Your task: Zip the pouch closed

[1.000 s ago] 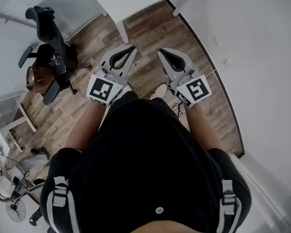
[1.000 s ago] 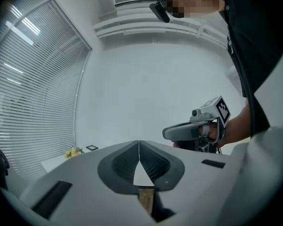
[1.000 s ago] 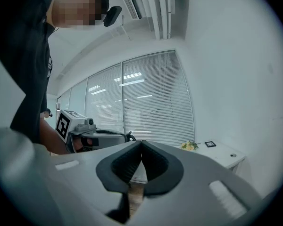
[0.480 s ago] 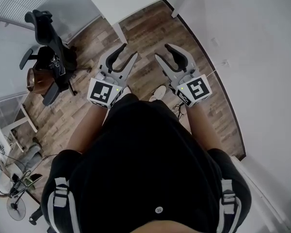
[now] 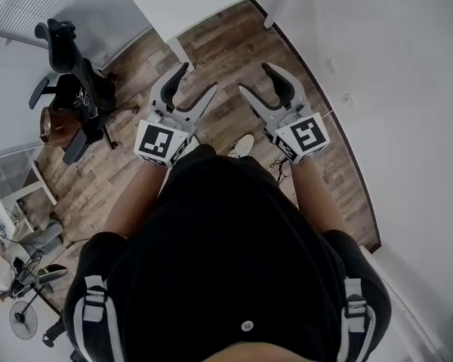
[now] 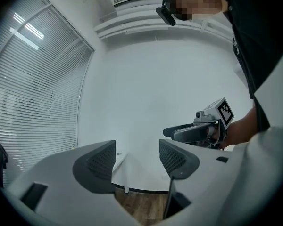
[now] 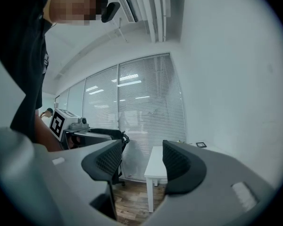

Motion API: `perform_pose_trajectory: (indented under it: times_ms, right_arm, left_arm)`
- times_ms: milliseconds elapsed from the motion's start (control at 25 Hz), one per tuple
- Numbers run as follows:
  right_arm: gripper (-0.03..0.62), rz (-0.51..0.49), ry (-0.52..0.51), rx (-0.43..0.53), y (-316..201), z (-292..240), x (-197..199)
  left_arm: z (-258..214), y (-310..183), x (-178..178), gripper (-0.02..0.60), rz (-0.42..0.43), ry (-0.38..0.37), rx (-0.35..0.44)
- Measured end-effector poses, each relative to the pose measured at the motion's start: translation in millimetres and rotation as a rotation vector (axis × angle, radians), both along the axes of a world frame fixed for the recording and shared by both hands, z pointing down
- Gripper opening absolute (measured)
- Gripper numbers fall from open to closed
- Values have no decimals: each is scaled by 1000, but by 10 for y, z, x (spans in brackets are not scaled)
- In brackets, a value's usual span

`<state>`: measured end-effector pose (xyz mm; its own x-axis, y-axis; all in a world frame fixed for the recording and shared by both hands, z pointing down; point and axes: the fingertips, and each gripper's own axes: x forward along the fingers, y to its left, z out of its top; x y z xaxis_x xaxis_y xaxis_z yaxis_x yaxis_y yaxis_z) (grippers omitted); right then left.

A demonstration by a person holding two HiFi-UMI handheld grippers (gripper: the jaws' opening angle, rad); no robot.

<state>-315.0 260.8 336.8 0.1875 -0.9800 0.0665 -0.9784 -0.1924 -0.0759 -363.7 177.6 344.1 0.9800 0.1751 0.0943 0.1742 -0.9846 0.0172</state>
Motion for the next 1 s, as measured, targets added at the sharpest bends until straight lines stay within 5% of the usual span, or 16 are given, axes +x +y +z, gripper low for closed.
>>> perform_pose_trajectory:
  times_ms: [640, 1000]
  right_arm:
    - [284, -80, -11, 8, 550, 65, 559]
    - [284, -80, -26, 6, 460, 183, 839]
  left_arm:
    - [12, 586, 549, 285, -84, -17, 7]
    - [163, 523, 803, 287, -88, -40, 7]
